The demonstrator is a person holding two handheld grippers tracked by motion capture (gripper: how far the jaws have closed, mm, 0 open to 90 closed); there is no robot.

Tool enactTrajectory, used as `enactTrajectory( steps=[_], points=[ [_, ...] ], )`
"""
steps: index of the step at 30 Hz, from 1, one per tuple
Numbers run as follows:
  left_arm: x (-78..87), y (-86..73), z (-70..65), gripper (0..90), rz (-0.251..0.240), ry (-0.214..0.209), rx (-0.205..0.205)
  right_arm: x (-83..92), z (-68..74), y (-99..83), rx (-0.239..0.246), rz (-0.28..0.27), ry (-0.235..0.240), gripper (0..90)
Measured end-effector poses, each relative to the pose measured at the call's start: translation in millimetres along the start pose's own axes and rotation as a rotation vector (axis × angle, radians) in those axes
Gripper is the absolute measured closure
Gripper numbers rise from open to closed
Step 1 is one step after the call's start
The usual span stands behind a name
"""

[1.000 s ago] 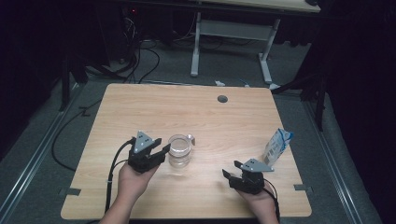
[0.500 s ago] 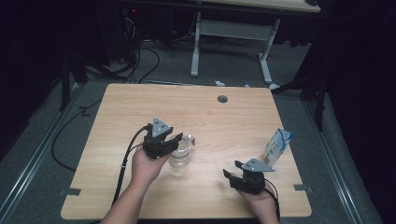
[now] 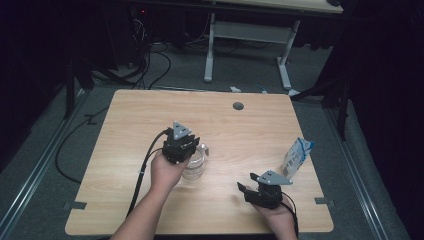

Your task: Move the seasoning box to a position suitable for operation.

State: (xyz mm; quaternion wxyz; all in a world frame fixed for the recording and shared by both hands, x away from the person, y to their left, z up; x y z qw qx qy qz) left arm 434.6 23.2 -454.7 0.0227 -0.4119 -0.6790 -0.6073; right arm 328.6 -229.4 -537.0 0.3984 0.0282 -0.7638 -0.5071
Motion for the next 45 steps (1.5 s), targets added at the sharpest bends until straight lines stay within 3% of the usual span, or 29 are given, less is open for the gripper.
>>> enactTrajectory(
  steps=[3,7,15,25,32,43,45],
  points=[
    [-7.3,2.4,-3.2,89.9,0.012,0.025,-0.026,0.3,-0.8,0.2,-0.001,-0.006,0.0,37.7],
    [-12.3,1.3,-6.4,90.0,0.037,0.032,-0.055,0.7,-0.9,0.5,-0.001,-0.008,0.0,37.6],
    [-19.2,-0.7,-4.7,90.0,0.076,0.061,-0.054,0.5,-0.6,0.7,-0.004,-0.005,-0.001,37.4],
    [-20.6,-2.8,-8.9,90.0,0.08,0.056,-0.059,-0.2,0.4,0.8,-0.001,-0.003,-0.001,37.3],
    [-15.2,-6.5,-9.5,90.0,0.083,0.05,-0.052,0.1,1.0,1.4,0.002,-0.004,0.002,37.2],
    [6.1,-21.3,-16.0,90.0,0.084,0.052,-0.056,0.3,2.6,2.7,0.009,-0.002,-0.001,37.1],
    [11.6,-17.6,-14.6,90.0,0.058,0.052,-0.051,-0.7,2.8,2.8,0.015,-0.002,-0.001,37.1]
  ],
)
Point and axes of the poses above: each handheld gripper's, and its own axes: x roughly backward along the jaws, y roughly out of its top, z roughly to its left, the point moved 4 cm from there along -x, roughly forward along the jaws, and after that the axes turned 14 degrees about x, right-handed, at the moved point
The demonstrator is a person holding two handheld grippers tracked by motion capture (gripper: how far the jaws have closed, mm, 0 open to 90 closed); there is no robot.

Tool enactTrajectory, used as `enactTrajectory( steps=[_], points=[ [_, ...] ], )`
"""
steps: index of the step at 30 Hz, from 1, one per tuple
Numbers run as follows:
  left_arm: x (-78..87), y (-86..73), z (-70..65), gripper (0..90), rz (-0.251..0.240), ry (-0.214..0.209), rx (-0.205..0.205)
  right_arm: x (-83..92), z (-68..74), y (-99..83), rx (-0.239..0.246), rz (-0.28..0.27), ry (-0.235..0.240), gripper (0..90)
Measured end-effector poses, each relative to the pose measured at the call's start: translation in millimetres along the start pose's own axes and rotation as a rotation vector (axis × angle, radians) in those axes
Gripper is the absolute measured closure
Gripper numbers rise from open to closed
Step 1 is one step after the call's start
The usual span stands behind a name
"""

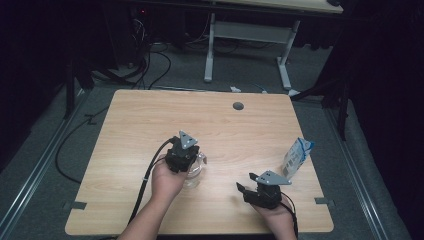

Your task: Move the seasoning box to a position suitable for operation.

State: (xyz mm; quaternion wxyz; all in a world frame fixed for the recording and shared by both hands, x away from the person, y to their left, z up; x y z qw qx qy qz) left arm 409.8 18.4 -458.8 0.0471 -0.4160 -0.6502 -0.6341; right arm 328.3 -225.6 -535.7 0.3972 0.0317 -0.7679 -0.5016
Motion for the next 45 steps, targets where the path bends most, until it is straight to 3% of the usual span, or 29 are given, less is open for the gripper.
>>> enactTrajectory(
  steps=[4,8,10,14,17,18,20,21,26,34,45],
  points=[
    [22.2,9.6,12.7,89.9,-0.061,0.002,0.0,-0.8,1.8,0.0,0.003,0.007,0.002,37.3],
    [33.0,5.6,26.2,89.0,-0.069,0.018,-0.003,-1.3,1.6,-0.2,0.004,0.009,0.002,37.3],
    [39.9,-4.7,42.0,87.3,-0.078,0.025,0.022,-2.2,1.6,-1.0,0.006,0.015,-0.001,37.2],
    [41.0,-18.6,55.4,86.1,-0.073,0.029,0.046,-3.0,1.7,-1.9,0.008,0.019,-0.003,37.1],
    [38.2,-34.2,62.8,86.5,-0.062,-0.003,0.065,-3.5,1.5,-2.3,0.009,0.023,-0.004,37.1],
    [35.7,-41.0,64.7,87.8,-0.089,-0.035,0.044,-4.5,1.3,-2.8,0.012,0.026,-0.006,37.1],
    [33.6,-46.5,65.2,89.9,-0.088,-0.041,0.028,-5.2,0.8,-3.5,0.008,0.029,-0.01,36.7],
    [33.8,-51.1,64.8,90.0,-0.083,-0.026,0.052,-5.4,0.7,-3.8,0.005,0.03,-0.01,36.7],
    [28.1,-65.1,64.7,90.0,-0.117,-0.053,0.099,-5.4,1.3,-5.3,0.013,0.038,-0.025,37.2],
    [22.7,-70.6,61.3,90.0,-0.108,-0.091,0.089,-2.2,1.7,-4.7,-0.012,0.018,-0.017,46.6],
    [29.7,-78.1,59.0,90.0,-0.106,-0.11,0.078,-3.6,0.5,-6.8,-0.03,0.021,-0.028,46.6]
  ],
)
Point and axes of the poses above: each handheld gripper's, and its own axes: x roughly backward along the jaws, y roughly out of its top, z roughly to its left, the point moved 4 cm from there along -x, roughly forward along the jaws, and after that the axes turned 14 degrees about x, right-handed, at the moved point
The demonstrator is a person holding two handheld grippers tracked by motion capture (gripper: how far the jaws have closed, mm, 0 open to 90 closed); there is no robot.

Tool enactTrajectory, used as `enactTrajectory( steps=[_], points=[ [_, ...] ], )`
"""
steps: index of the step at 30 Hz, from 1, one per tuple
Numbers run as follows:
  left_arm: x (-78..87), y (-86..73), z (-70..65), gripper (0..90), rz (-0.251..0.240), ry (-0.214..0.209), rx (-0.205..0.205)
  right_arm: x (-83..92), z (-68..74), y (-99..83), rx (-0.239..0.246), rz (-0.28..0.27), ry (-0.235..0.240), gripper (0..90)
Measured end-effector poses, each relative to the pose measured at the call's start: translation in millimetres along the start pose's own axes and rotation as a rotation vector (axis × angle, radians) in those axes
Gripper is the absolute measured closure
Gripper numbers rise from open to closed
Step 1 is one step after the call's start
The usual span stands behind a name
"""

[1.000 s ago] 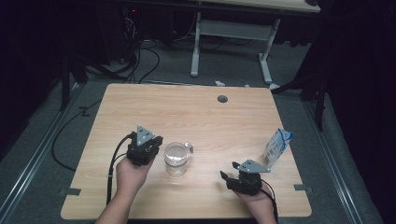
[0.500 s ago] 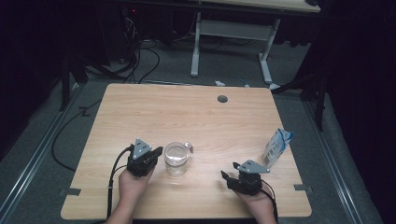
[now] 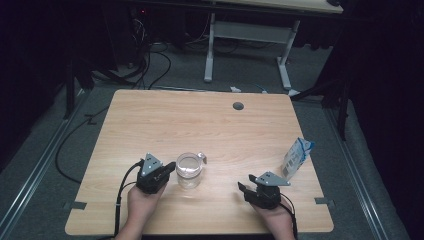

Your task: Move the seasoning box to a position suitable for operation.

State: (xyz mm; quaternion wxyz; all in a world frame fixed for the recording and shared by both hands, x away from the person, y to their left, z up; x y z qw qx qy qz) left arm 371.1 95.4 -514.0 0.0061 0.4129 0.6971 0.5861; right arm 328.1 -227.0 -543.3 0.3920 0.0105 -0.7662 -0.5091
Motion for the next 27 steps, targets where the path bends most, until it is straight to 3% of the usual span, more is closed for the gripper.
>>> enactTrajectory(
  steps=[14,17,20,24,27],
  points=[
    [10.0,-13.7,-15.7,90.0,-0.002,-0.044,-0.023,1.5,1.8,1.8,0.006,-0.021,-0.009,46.8],
    [9.6,-17.4,-23.5,90.0,0.004,-0.047,-0.048,1.8,0.9,2.4,-0.005,-0.023,-0.009,46.1],
    [9.2,-15.4,-22.4,89.7,-0.004,-0.049,-0.039,1.8,0.1,3.3,0.001,-0.024,-0.018,44.3],
    [1.1,-5.6,-15.9,89.8,-0.04,-0.021,-0.029,1.1,0.3,4.5,0.006,-0.035,-0.035,45.0],
    [-3.8,-4.3,-16.0,89.9,-0.037,-0.036,-0.015,0.0,1.0,4.2,0.002,-0.03,-0.038,46.4]
  ],
)
Point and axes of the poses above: each handheld gripper's, and its own axes: x roughly backward along the jaws, y roughly out of its top, z roughly to its left, the point moved 4 cm from there along -x, roughly forward along the jaws, and after that the axes turned 14 degrees about x, right-handed, at the moved point
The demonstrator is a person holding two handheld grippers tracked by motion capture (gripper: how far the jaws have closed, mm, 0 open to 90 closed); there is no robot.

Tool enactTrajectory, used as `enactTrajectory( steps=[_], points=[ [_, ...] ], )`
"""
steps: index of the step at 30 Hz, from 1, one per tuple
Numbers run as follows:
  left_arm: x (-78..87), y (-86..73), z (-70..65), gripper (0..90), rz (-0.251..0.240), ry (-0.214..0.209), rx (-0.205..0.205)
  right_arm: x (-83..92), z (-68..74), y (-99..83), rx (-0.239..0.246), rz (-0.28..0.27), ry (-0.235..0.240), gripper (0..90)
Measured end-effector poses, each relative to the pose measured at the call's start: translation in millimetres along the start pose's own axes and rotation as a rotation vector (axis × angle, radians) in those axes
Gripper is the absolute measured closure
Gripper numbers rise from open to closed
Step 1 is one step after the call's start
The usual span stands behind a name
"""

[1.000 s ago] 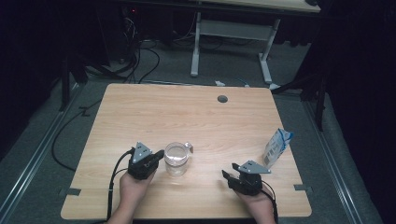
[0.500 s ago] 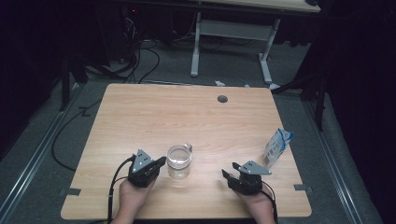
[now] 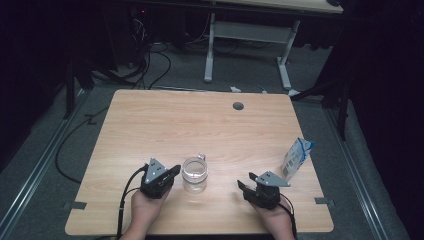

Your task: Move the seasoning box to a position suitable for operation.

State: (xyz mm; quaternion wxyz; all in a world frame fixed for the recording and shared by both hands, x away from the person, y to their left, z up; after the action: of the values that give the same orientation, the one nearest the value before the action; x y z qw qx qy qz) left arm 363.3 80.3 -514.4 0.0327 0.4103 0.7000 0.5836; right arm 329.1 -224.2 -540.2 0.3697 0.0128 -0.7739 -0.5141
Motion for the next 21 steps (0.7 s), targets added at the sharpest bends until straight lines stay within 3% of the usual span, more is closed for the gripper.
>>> enactTrajectory(
  steps=[11,21],
  points=[
    [5.3,-5.9,-9.2,90.0,0.015,-0.024,-0.023,-0.4,-1.8,-0.6,-0.006,0.014,-0.019,48.7],
    [11.6,-16.2,-29.9,90.0,0.034,-0.071,-0.05,2.2,-1.3,3.0,0.004,0.002,-0.012,48.0]
  ],
)
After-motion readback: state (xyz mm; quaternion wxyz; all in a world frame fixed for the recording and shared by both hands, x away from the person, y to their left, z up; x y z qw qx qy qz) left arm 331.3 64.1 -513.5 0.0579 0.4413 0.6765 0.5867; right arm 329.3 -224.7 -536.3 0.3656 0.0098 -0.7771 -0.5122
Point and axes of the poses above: each handheld gripper's, and its own axes: x roughly backward along the jaws, y roughly out of its top, z roughly to its left, the point moved 4 cm from there along -x, roughly forward along the jaws, and after that the axes turned 14 degrees about x, right-handed, at the moved point
